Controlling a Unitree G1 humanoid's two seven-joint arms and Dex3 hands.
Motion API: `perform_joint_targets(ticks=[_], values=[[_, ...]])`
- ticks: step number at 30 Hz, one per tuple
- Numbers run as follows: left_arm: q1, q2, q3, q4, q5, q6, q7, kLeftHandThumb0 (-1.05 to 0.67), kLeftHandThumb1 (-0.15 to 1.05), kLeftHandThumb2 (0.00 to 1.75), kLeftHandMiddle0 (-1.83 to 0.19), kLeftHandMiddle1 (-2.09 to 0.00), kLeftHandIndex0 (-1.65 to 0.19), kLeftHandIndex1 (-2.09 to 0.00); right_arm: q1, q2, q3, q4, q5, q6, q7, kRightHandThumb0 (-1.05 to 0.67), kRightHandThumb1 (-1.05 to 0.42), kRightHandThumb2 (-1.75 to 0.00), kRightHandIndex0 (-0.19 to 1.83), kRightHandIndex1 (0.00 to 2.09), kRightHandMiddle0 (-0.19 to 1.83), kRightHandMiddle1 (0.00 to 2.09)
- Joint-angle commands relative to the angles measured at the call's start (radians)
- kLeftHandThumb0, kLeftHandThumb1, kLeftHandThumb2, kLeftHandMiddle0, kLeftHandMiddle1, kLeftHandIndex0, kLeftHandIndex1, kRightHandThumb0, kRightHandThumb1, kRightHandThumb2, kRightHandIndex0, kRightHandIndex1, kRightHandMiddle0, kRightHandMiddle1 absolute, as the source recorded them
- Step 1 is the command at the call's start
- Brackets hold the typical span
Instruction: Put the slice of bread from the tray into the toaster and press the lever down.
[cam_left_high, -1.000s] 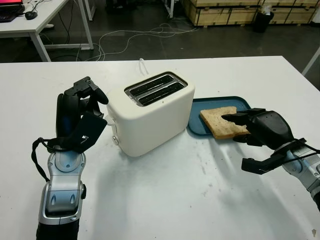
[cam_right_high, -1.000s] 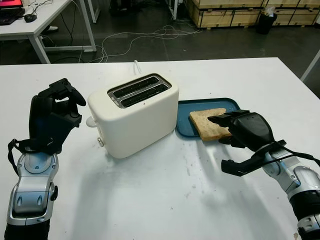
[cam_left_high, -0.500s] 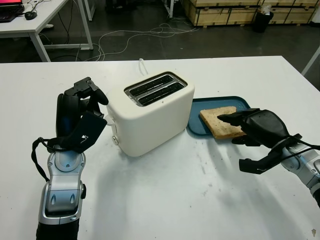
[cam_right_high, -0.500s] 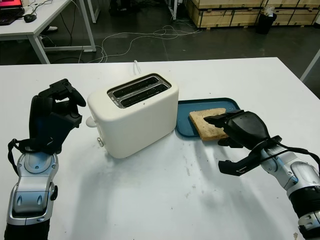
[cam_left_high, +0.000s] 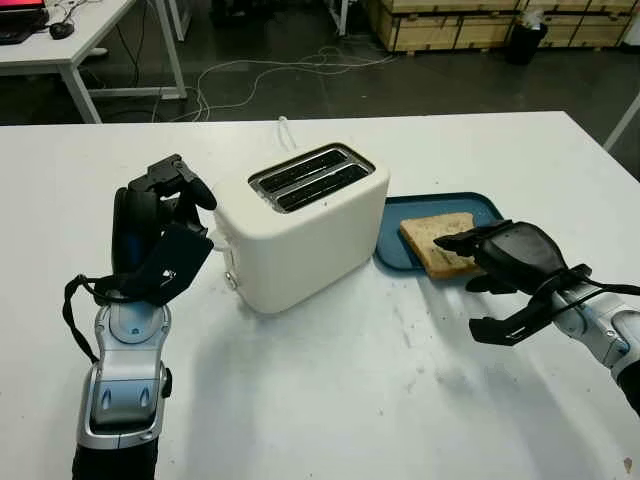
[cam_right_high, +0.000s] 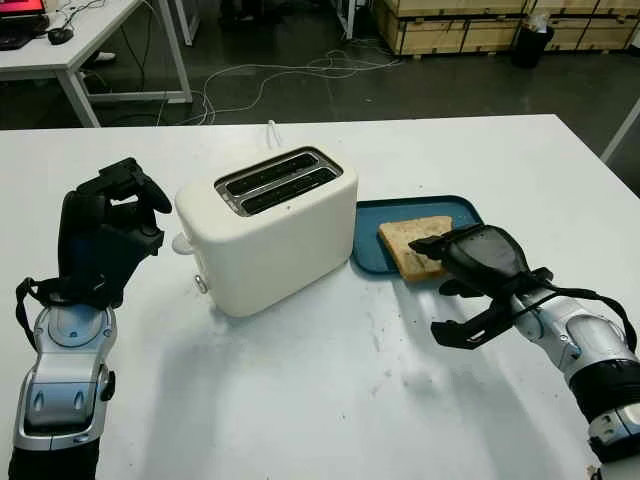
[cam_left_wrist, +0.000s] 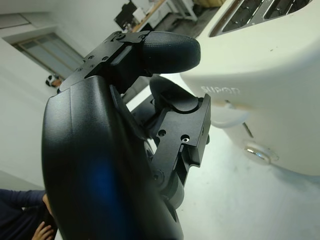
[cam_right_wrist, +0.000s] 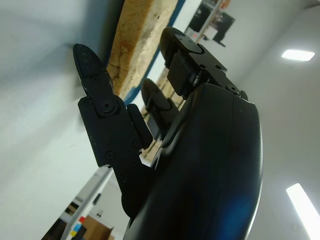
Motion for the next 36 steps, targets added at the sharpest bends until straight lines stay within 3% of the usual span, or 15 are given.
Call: perform_joint_targets(ticks=[1,10,18,20,23,25,27,29,36], values=[[-0.009,0.004,-0.006,-0.002,0.005,-0.004,-0.003,0.16,0.83,1.12,-1.19,-1.75,-0.79,-1.75,-0.023,0.008,0.011,0.006,-0.017,0.028,-0.014,-0.43,-0.78,-0.01,0.63,0.01,0.55,0.01],[-0.004,0.005,-0.002,0.016,0.006,-0.049,0.012,0.16,0.82,1.14,-1.19,-1.75,-0.78,-1.75,-0.019,0.011,0.027,-0.012,-0.008,0.044,-0.006,-0.4,-0.82,-0.02,0.69,0.03,0.61,0.02],[-0.006,-0.001,0.006,0.01,0.001,-0.051,0.024,0.17,0.81,1.16,-1.22,-1.75,-0.8,-1.75,-0.027,-0.003,0.064,0.017,-0.033,-0.001,-0.121,-0.38,-0.91,-0.07,1.04,0.21,0.94,0.12],[-0.006,0.0,0.006,0.007,0.004,-0.049,0.026,0.18,0.81,1.15,-1.22,-1.75,-0.8,-1.75,-0.025,-0.012,0.071,0.004,-0.048,0.002,-0.136,-0.42,-0.92,-0.15,0.95,0.63,1.05,0.08],[-0.008,0.001,0.008,0.005,0.009,-0.047,0.03,0.18,0.81,1.15,-1.22,-1.75,-0.8,-1.75,-0.021,-0.022,0.081,-0.01,-0.088,0.008,-0.2,-0.49,-0.92,-0.22,0.89,1.02,1.17,0.09],[-0.008,0.005,0.008,0.007,0.011,-0.053,0.031,0.18,0.81,1.15,-1.22,-1.75,-0.8,-1.75,-0.02,-0.024,0.083,-0.005,-0.096,-0.008,-0.248,-0.52,-0.92,-0.23,0.83,1.41,1.2,0.3],[-0.008,0.005,0.008,0.008,0.012,-0.053,0.032,0.18,0.8,1.15,-1.22,-1.75,-0.81,-1.75,-0.022,-0.029,0.087,-0.001,-0.101,-0.022,-0.277,-0.55,-0.92,-0.27,0.82,1.67,0.88,1.11],[-0.008,0.001,0.007,0.003,0.015,-0.04,0.033,0.17,0.8,1.15,-1.21,-1.75,-0.81,-1.75,-0.022,-0.033,0.088,-0.005,-0.101,-0.021,-0.272,-0.57,-0.92,-0.32,0.82,1.73,0.74,1.45],[-0.003,-0.002,0.008,0.002,0.015,-0.043,0.034,0.17,0.82,1.13,-1.2,-1.75,-0.8,-1.75,-0.013,-0.038,0.086,-0.03,-0.108,0.006,-0.239,-0.6,-0.92,-0.38,0.8,1.75,0.69,1.51]])
